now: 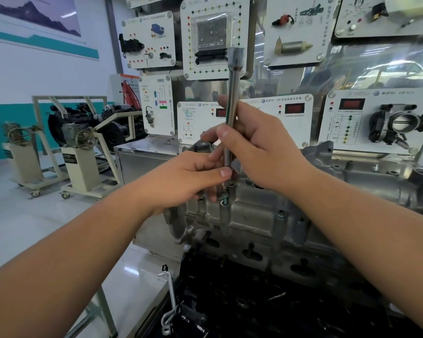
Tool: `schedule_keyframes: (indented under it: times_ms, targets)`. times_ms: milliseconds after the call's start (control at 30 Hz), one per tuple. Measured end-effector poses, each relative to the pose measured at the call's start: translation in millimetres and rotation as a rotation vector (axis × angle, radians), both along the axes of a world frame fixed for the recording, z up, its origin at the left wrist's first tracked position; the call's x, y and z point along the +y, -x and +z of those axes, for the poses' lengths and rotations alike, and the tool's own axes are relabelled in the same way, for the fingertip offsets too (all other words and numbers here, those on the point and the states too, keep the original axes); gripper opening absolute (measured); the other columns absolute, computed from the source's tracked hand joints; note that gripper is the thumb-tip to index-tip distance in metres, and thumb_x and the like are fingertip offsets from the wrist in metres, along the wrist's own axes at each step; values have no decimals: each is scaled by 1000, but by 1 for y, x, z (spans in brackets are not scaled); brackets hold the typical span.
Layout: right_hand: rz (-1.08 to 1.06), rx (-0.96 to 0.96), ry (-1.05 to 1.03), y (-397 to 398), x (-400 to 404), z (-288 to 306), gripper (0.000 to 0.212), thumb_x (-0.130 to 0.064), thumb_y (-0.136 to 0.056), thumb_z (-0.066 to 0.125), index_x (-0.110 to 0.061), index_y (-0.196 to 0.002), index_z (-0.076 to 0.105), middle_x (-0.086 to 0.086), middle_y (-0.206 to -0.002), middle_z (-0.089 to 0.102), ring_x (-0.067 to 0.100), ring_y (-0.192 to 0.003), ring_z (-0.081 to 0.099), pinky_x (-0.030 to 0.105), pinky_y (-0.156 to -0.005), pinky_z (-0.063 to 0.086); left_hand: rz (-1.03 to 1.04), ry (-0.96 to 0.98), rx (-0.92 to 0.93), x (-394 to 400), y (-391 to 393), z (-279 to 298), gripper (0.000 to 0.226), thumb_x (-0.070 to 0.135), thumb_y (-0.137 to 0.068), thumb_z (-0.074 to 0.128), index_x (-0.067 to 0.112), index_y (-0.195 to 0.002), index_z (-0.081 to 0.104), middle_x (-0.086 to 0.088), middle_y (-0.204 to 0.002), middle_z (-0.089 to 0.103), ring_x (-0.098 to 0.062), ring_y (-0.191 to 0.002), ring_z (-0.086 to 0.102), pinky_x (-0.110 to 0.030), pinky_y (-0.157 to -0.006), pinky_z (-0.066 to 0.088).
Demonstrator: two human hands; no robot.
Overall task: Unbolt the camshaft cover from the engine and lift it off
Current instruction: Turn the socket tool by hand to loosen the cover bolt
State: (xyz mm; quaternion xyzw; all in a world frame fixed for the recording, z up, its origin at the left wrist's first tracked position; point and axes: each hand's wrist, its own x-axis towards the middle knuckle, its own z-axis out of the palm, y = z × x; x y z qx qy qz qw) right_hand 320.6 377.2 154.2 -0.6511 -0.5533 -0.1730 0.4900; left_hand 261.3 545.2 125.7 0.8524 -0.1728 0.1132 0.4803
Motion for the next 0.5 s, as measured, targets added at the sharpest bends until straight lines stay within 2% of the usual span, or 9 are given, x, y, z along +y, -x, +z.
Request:
schedule_keyframes:
  times_ms: [67, 100, 167, 200, 300, 367, 433, 467, 500]
  targets:
    - [26, 4, 1, 2, 0, -1, 39, -22, -101, 48, -51, -126, 43, -15, -101, 74, 9, -79, 74, 29, -79, 60, 11, -19, 1, 2, 0, 1, 21, 43, -90, 63, 32, -73, 70, 7, -67, 65, -9, -68, 67, -18, -59, 48]
    - [31, 0, -4, 2, 0, -1, 39, -23, -101, 50, -55, -123, 43, -13, -100, 75, 9, -79, 74, 30, -79, 60, 16, -23, -4, 3, 0, 1, 22, 42, -90, 64, 23, -80, 71, 8, -68, 65, -10, -69, 67, -18, -59, 49]
    - [12, -10, -24, 2, -1, -1, 37, -24, -99, 58, -47, -125, 47, -7, -94, 76, 12, -78, 74, 36, -77, 61, 25, -17, -28, 3, -3, -1, 42, 42, -92, 70, 0, -95, 66, 3, -71, 62, -9, -67, 65, -18, -60, 50]
    - [-10, -16, -41, 2, -1, -1, 35, -24, -98, 63, -42, -124, 49, -5, -89, 75, 14, -77, 74, 39, -76, 61, 32, -10, -45, 2, -4, -2, 46, 43, -91, 71, -3, -94, 63, 2, -71, 61, -9, -66, 65, -19, -62, 51]
    - [-89, -54, -73, 1, -1, 0, 31, -22, -95, 66, -45, -110, 52, -5, -82, 74, 15, -73, 72, 43, -74, 58, 65, 2, -55, -2, -4, -3, 36, 49, -84, 75, 16, -77, 62, 7, -66, 61, -8, -64, 65, -20, -63, 51]
    - [-92, -46, -47, 1, -1, -1, 24, -21, -97, 60, -36, -115, 57, -8, -88, 76, 10, -75, 73, 41, -76, 59, 31, 11, -31, -3, -3, -2, 25, 48, -87, 71, 26, -76, 69, 10, -65, 61, -4, -64, 64, -15, -61, 50]
    - [-87, -25, -20, 1, -1, -2, 23, -19, -99, 54, -15, -122, 58, -12, -94, 76, 5, -75, 73, 36, -75, 60, 31, -1, -16, -2, -1, -1, 37, 48, -93, 64, 13, -86, 70, 8, -65, 62, -4, -64, 64, -13, -60, 48]
    - [-79, -23, -19, 0, 0, -3, 24, -19, -100, 52, -13, -123, 57, -13, -96, 75, 4, -74, 73, 34, -74, 60, 39, -12, -20, 0, 0, -1, 43, 48, -94, 63, 5, -89, 67, 6, -66, 63, -5, -64, 65, -14, -59, 47]
    - [-65, -32, -24, 0, -1, -3, 23, -18, -100, 51, -20, -122, 57, -14, -96, 75, 4, -75, 73, 32, -73, 60, 41, -24, -24, 1, 0, -1, 48, 49, -94, 63, 1, -91, 65, 3, -68, 63, -6, -65, 65, -16, -59, 47]
